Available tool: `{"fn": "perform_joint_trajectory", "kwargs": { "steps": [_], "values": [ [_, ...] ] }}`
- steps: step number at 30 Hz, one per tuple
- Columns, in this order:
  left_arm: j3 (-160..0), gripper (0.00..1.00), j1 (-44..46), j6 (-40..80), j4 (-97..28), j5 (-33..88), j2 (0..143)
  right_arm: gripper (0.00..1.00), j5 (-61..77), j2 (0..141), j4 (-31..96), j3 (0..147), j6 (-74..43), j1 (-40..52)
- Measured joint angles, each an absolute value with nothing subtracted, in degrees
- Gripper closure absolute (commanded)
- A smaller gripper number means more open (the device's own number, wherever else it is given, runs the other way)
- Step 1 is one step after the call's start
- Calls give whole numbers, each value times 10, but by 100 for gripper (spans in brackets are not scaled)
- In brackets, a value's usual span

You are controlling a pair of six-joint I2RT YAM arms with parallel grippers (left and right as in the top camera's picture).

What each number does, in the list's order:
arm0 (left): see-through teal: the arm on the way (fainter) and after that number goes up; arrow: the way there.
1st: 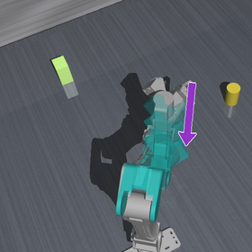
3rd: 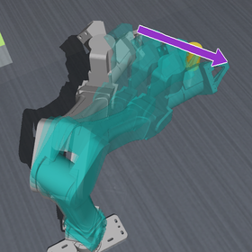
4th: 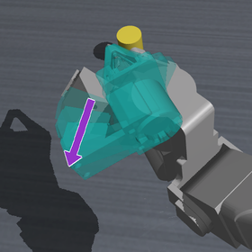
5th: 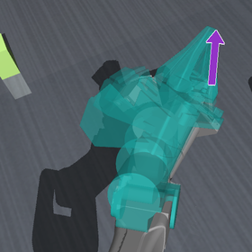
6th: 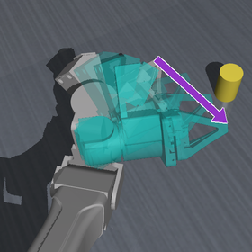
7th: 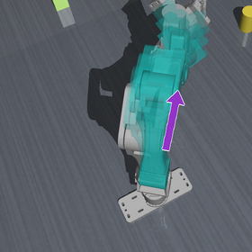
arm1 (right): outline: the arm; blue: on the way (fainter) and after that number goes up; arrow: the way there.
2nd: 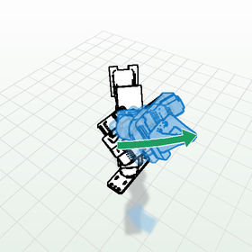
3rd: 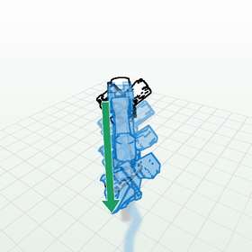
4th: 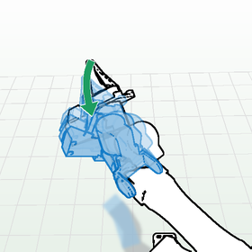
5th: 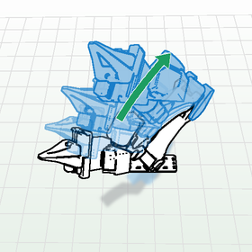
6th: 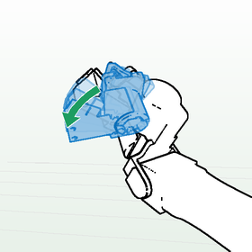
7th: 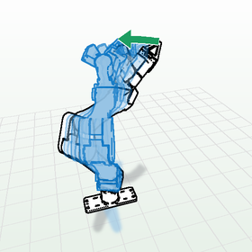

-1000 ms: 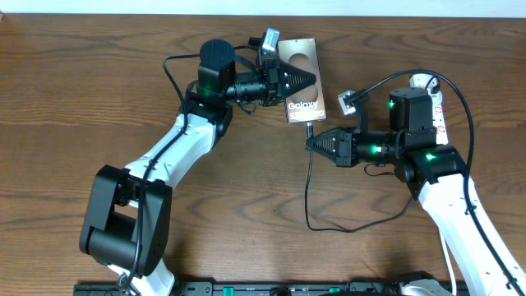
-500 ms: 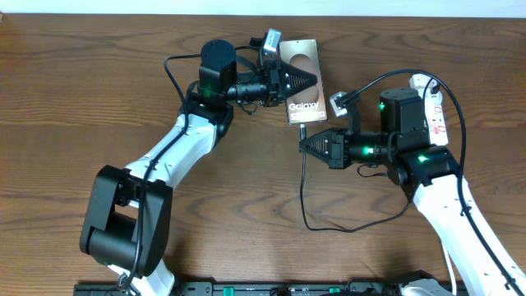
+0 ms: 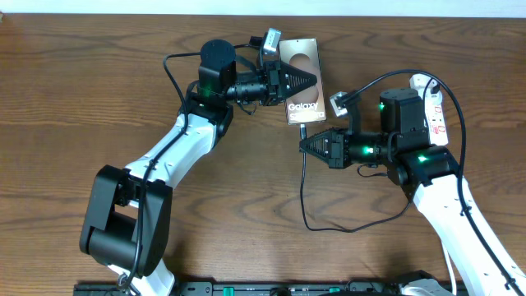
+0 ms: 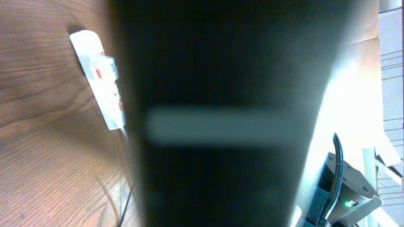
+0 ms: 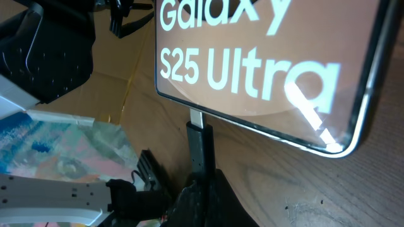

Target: Plug charger to phone and switch on socket

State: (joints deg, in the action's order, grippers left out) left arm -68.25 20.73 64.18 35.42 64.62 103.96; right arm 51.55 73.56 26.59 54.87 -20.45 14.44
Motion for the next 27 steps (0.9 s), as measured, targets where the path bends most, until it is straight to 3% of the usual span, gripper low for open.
{"fn": "perform_joint_trajectory", "kwargs": {
  "steps": [27],
  "values": [
    [-682, 93, 197, 645, 354, 659, 1040, 99, 510, 736, 268, 549, -220, 135]
  ]
}}
